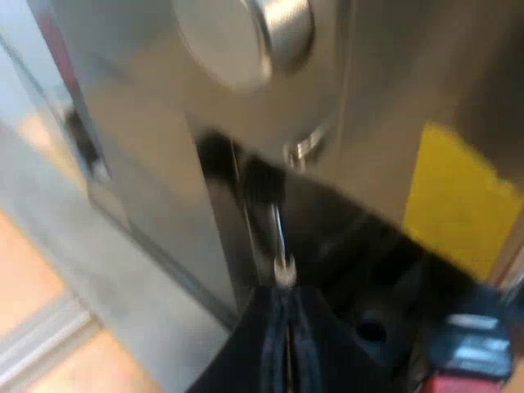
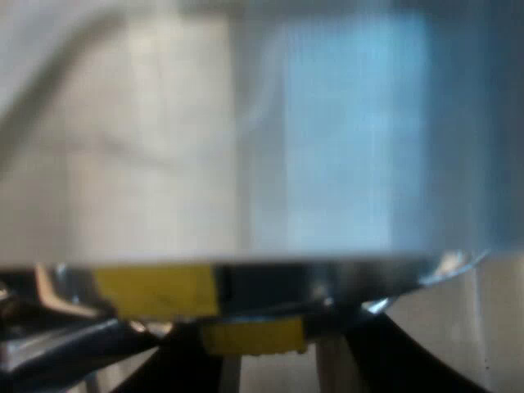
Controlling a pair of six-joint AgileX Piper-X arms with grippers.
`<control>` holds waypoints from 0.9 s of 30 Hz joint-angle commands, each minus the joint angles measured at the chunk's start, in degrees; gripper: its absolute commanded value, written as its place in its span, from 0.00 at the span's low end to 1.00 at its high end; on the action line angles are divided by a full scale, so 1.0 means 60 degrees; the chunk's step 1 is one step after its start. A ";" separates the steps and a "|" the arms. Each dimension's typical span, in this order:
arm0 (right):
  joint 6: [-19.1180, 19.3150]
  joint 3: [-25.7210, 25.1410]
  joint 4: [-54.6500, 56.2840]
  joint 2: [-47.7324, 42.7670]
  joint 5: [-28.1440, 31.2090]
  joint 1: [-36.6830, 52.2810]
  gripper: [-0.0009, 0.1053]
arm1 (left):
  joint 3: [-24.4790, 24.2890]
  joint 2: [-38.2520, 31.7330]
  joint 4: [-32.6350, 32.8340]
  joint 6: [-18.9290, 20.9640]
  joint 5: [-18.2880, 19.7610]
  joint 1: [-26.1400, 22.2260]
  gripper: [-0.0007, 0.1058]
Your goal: Put the handle in the coffee machine
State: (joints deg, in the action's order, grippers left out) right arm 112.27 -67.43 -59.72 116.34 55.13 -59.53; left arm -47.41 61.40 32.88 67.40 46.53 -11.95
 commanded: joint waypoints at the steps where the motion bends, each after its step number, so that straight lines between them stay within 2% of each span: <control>1: 0.0083 -0.0188 -0.0798 -0.0309 0.0000 0.0035 0.25 | -0.0373 0.0438 0.0932 -0.0588 -0.1799 0.0566 0.02; 2: 0.0083 -0.0188 -0.0798 -0.0309 0.0000 0.0035 0.25 | -0.0443 0.0599 0.1099 -0.0587 -0.2142 0.0685 0.02; 7: 0.0083 -0.0188 -0.0798 -0.0309 0.0000 0.0035 0.25 | -0.0445 0.1106 0.1424 -0.0587 -0.2470 0.0704 0.02; 13: 0.0083 -0.0188 -0.0798 -0.0309 0.0000 0.0035 0.25 | -0.0445 0.1141 0.2562 -0.1792 -0.2489 0.0704 0.02; 18: 0.0083 -0.0188 -0.0798 -0.0309 0.0000 0.0035 0.25 | -0.0445 0.1141 0.2919 -0.1876 -0.2489 0.0704 0.02; 24: 0.0083 -0.0188 -0.0798 -0.0309 0.0000 0.0035 0.25 | -0.0445 0.1028 0.3252 -0.1737 -0.1823 0.0704 0.01; 27: 0.0083 -0.0188 -0.0798 -0.0309 0.0000 0.0035 0.25 | -0.0142 0.0754 0.2994 -0.1716 -0.1603 0.0761 0.01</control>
State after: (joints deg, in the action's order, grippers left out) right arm 112.44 -67.43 -59.72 116.34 55.13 -59.53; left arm -48.62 66.87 51.20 56.64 35.79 -7.78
